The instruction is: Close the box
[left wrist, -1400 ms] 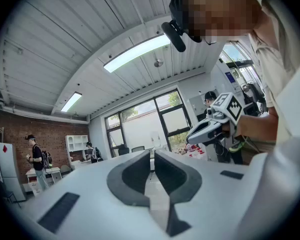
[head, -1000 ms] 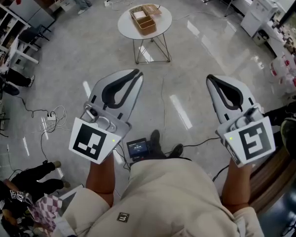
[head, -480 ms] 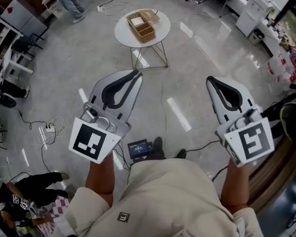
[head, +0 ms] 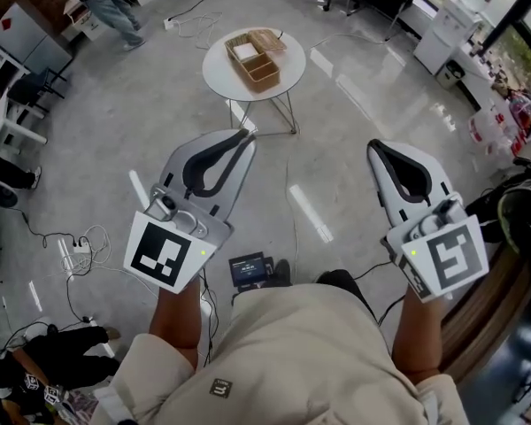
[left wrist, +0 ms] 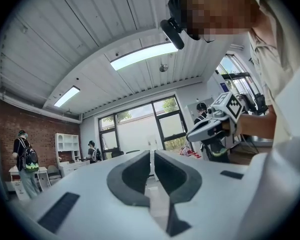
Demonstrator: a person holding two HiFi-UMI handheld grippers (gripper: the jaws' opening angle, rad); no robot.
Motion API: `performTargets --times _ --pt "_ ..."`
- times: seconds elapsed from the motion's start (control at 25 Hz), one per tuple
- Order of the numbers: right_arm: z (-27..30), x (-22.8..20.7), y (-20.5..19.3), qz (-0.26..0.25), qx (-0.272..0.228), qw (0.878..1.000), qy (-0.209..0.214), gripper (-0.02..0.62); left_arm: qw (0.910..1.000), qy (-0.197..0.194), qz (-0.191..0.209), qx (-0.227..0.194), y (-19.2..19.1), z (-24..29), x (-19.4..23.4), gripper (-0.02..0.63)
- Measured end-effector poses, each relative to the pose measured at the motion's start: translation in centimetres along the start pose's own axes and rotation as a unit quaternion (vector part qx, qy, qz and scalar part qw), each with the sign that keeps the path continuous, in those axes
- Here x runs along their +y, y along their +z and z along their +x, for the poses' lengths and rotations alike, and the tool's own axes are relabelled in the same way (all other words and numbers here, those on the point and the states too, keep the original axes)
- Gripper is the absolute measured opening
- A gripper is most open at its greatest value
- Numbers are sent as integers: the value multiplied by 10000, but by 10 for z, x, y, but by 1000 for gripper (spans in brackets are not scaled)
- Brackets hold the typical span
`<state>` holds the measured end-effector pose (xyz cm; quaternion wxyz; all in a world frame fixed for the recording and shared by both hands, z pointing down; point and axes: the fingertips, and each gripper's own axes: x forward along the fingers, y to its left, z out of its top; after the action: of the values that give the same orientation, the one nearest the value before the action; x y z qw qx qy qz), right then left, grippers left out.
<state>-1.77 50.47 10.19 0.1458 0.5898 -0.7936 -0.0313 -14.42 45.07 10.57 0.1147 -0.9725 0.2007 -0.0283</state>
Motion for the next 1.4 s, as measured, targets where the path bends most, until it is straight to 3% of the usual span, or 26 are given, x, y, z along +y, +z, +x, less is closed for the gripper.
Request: performTargets --times 0.36,0.96,1.4 --pt "51 -29 5 -11 -60 9997 229 -6 9994 258 -129 194 -17 19 36 22" --pt "187 -164 -21 104 -489 9906 1270 -6 9903 1214 -23 668 -44 150 103 21" --pt "242 -216 -30 209 -572 9829 1737 -6 9817 1609 -67 1014 -57 202 131 21"
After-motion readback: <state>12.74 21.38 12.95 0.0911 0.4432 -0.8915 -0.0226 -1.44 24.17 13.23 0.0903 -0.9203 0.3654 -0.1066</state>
